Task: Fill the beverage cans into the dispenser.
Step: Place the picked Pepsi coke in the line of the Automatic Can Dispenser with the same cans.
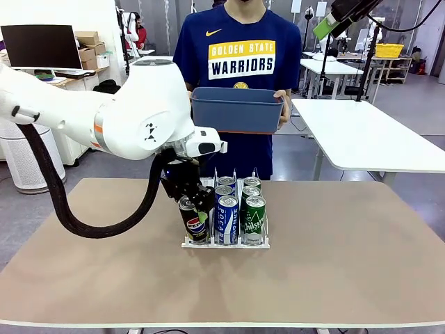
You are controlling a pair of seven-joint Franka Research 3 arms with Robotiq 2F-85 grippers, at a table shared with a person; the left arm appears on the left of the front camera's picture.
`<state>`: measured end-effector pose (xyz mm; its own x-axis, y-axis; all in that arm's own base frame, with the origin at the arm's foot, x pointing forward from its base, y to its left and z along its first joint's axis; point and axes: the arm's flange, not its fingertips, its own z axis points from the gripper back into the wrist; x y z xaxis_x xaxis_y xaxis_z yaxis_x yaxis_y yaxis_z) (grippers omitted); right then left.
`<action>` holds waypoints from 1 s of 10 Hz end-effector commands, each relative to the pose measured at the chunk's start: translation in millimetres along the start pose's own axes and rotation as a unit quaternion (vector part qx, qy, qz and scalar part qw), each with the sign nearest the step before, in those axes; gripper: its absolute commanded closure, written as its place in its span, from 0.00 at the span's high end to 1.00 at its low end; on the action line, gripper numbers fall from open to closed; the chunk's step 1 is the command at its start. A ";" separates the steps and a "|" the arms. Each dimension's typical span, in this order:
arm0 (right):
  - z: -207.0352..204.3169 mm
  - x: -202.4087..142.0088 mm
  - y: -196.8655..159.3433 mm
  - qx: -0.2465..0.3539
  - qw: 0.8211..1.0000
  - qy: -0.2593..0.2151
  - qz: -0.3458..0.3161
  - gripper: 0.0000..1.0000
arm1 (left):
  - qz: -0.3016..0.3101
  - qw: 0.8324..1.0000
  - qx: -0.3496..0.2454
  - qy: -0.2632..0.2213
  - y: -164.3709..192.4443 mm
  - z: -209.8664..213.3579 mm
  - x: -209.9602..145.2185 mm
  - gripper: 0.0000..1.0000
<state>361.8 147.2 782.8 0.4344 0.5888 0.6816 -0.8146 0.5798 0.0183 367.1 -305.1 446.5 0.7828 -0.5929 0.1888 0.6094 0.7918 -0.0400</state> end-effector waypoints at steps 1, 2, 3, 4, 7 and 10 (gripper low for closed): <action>0.2 -0.6 0.6 0.004 1.000 0.003 0.001 1.00 | -0.006 1.000 -0.020 0.004 6.2 -0.2 6.3 0.58; 0.2 -0.6 0.6 0.004 1.000 0.003 0.001 1.00 | 0.000 1.000 0.000 0.000 0.0 0.0 0.0 0.58; 0.2 -0.6 0.6 0.004 1.000 0.003 0.001 1.00 | 0.000 1.000 0.000 0.000 0.0 0.0 0.0 0.58; 0.2 -0.6 0.6 0.004 1.000 0.003 0.001 1.00 | 0.000 1.000 0.000 0.000 0.0 0.0 0.0 0.58; 0.2 -0.6 0.6 0.004 1.000 0.003 0.001 1.00 | 0.003 1.000 0.017 -0.023 6.0 -17.5 19.8 0.58; 0.2 -0.6 0.6 0.004 1.000 0.003 0.001 1.00 | -0.002 1.000 0.010 -0.015 27.2 -29.3 46.3 0.58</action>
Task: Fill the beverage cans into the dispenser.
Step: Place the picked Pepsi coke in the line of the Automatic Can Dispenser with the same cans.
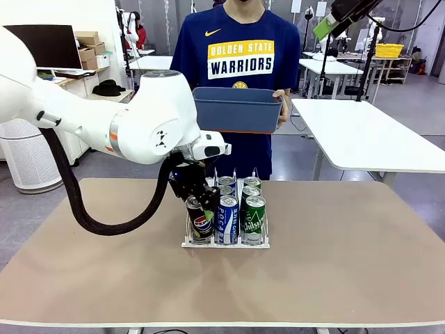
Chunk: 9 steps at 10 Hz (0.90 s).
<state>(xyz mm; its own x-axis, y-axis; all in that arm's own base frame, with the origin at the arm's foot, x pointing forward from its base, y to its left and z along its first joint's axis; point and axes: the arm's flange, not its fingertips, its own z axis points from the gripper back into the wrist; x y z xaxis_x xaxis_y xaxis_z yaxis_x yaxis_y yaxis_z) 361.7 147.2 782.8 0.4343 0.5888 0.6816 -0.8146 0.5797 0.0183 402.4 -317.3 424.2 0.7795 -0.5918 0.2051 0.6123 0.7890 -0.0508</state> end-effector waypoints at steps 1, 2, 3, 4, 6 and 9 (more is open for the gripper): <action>0.2 -0.7 0.6 0.004 1.000 0.003 0.001 1.00 | 0.001 1.000 0.029 0.002 22.6 -6.0 20.0 0.58; 0.2 -0.7 0.6 0.004 1.000 0.003 0.001 1.00 | 0.003 0.999 0.034 0.005 28.7 -9.1 23.8 0.58; 0.2 -0.7 0.6 0.004 1.000 0.003 0.001 1.00 | 0.009 0.999 0.042 0.006 35.6 -9.4 26.1 0.58; 0.2 -0.7 0.6 0.004 1.000 0.003 0.001 1.00 | 0.013 0.999 0.044 0.002 41.1 -9.8 28.5 0.58; 0.2 -0.7 0.6 0.004 1.000 0.003 0.001 1.00 | 0.028 0.998 0.053 0.001 49.6 -10.8 29.1 0.58; 0.2 -0.7 0.6 0.004 1.000 0.003 0.001 1.00 | 0.025 0.999 0.025 0.009 54.0 -24.6 32.8 0.58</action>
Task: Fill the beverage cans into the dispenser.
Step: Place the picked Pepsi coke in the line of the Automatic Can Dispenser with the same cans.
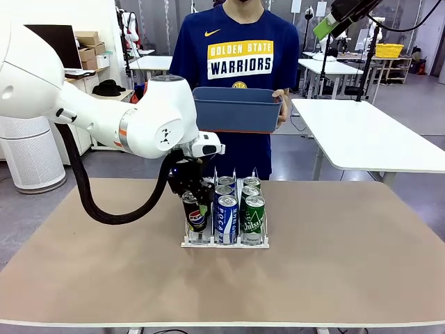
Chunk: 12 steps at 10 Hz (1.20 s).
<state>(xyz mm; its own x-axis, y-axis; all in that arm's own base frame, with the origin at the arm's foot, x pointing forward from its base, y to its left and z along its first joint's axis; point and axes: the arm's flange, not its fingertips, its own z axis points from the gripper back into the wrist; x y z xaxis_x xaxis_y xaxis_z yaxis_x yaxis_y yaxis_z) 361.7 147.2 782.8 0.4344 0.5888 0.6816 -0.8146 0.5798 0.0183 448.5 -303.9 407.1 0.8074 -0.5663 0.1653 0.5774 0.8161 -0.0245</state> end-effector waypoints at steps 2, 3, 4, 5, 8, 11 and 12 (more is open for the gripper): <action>0.2 -0.7 0.6 0.004 1.000 0.003 0.001 1.00 | 0.005 1.000 -0.005 0.019 13.0 -13.4 9.7 0.58; 0.2 -0.7 0.6 0.004 1.000 0.003 0.001 1.00 | 0.005 1.000 -0.005 0.023 12.5 -14.8 9.6 0.58; 0.2 -0.7 0.6 0.004 1.000 0.003 0.001 1.00 | 0.006 1.000 -0.012 0.027 10.4 -18.7 10.6 0.58; 0.2 -0.7 0.6 0.004 1.000 0.003 0.001 1.00 | 0.008 0.999 -0.015 0.033 8.4 -21.7 9.7 0.58; 0.2 -0.7 0.6 0.004 1.000 0.003 0.001 1.00 | 0.003 1.000 -0.012 0.026 1.9 -24.7 6.7 0.58; 0.2 -0.7 0.6 0.004 1.000 0.003 0.001 1.00 | 0.001 0.999 -0.014 0.029 0.9 -25.6 7.7 0.78; 0.2 -0.7 0.6 0.004 1.000 0.003 0.001 1.00 | 0.008 1.000 -0.011 0.020 1.3 -17.7 3.9 0.78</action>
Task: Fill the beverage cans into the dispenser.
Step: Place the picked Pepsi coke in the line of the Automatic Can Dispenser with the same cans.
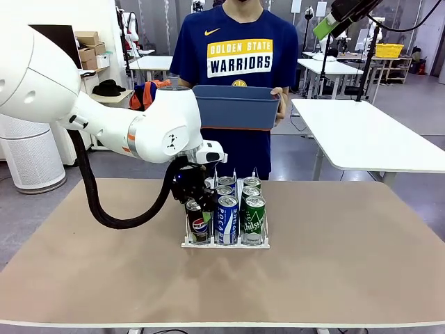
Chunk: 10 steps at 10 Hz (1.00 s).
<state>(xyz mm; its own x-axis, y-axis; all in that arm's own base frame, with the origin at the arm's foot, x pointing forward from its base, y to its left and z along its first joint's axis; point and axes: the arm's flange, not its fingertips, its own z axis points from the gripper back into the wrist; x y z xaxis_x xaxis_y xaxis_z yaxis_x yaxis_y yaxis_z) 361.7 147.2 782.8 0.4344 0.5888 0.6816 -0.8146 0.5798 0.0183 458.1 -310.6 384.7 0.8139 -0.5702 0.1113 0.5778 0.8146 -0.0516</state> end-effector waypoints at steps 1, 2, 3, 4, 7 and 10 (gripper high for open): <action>0.2 -0.7 0.6 0.004 1.000 0.003 0.001 1.00 | 0.012 1.000 0.002 -0.014 1.6 14.6 -10.1 0.97; 0.2 -0.7 0.6 0.004 1.000 0.003 0.001 1.00 | 0.018 1.000 0.001 -0.018 0.1 23.2 -16.5 0.81; 0.2 -0.7 0.6 0.004 1.000 0.003 0.001 1.00 | 0.019 1.000 -0.001 -0.021 -1.7 30.4 -22.0 1.00; 0.2 -0.7 0.6 0.004 1.000 0.003 0.001 1.00 | 0.019 1.000 -0.004 -0.023 -3.3 39.3 -27.8 1.00; 0.2 -0.7 0.6 0.004 1.000 0.003 0.001 1.00 | 0.013 1.000 0.003 -0.028 -5.2 42.9 -17.9 1.00; 0.2 -0.7 0.6 0.004 1.000 0.003 0.001 1.00 | 0.013 1.000 0.003 -0.028 -5.2 42.9 -17.9 1.00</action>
<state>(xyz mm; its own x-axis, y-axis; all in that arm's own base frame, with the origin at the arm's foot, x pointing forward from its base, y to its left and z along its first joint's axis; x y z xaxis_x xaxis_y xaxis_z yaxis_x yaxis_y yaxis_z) 361.7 147.2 782.8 0.4344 0.5888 0.6816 -0.8146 0.5798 0.0183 435.0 -298.8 424.4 0.8254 -0.5406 0.1626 0.5544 0.8305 -0.0532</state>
